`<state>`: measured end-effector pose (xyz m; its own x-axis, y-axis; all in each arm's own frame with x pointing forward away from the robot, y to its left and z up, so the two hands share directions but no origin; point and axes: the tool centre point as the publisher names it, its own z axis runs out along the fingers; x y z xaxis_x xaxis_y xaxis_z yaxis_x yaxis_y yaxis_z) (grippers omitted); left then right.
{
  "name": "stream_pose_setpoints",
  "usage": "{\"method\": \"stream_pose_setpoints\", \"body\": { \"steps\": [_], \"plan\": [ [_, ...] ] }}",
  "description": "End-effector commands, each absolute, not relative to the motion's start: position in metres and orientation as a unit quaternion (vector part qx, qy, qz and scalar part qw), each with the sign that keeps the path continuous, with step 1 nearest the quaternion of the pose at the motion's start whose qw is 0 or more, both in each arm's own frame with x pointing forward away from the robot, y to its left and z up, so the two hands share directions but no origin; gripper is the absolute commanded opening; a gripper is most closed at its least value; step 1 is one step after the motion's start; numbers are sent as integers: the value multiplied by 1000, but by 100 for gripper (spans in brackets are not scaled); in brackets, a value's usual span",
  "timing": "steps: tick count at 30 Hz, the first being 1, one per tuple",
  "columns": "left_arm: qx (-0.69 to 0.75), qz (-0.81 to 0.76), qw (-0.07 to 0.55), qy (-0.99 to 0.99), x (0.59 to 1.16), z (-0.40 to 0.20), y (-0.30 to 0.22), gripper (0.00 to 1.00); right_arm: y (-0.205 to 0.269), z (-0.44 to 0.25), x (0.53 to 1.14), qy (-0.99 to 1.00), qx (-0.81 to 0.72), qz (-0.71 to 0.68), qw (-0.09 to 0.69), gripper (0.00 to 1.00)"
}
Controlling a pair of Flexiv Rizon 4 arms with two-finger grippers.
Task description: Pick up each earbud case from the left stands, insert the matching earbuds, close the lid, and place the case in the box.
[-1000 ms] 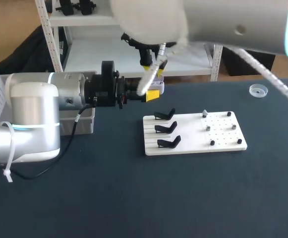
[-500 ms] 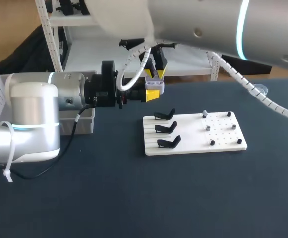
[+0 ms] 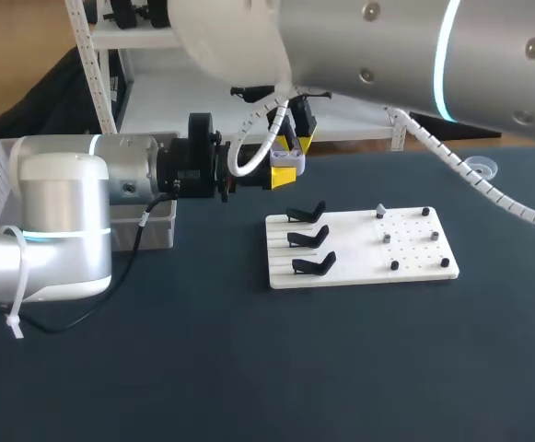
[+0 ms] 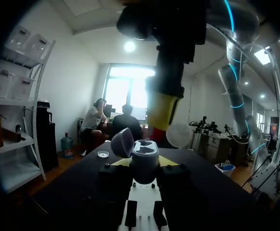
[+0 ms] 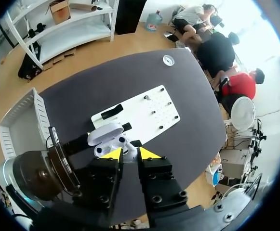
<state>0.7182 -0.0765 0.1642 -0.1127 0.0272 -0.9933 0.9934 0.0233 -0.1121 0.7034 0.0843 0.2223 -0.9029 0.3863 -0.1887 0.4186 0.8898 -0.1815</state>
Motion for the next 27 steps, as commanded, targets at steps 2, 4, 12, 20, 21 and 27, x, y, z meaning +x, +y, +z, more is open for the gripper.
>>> {"method": "stream_pose_setpoints", "body": {
  "steps": [2, 4, 12, 20, 21, 27],
  "plan": [
    [472, -515, 470, 539, 719, 164, -77, 0, 88, 225, 707, 968, 211, -112, 71, 0],
    [472, -515, 470, 539, 719, 164, -77, 0, 90, 225, 706, 968, 210, -114, 69, 0],
    [472, -515, 470, 539, 719, 164, -77, 0, 93, 224, 704, 968, 214, -120, 56, 0],
    [472, -515, 470, 539, 719, 164, -77, 0, 95, 219, 706, 968, 211, -123, 52, 0],
    [472, -515, 470, 539, 719, 164, -77, 0, 94, 219, 707, 968, 211, -123, 52, 0],
    [472, -515, 470, 539, 719, 164, -77, 0, 94, 216, 709, 968, 210, -127, 50, 0]
  ]
}}
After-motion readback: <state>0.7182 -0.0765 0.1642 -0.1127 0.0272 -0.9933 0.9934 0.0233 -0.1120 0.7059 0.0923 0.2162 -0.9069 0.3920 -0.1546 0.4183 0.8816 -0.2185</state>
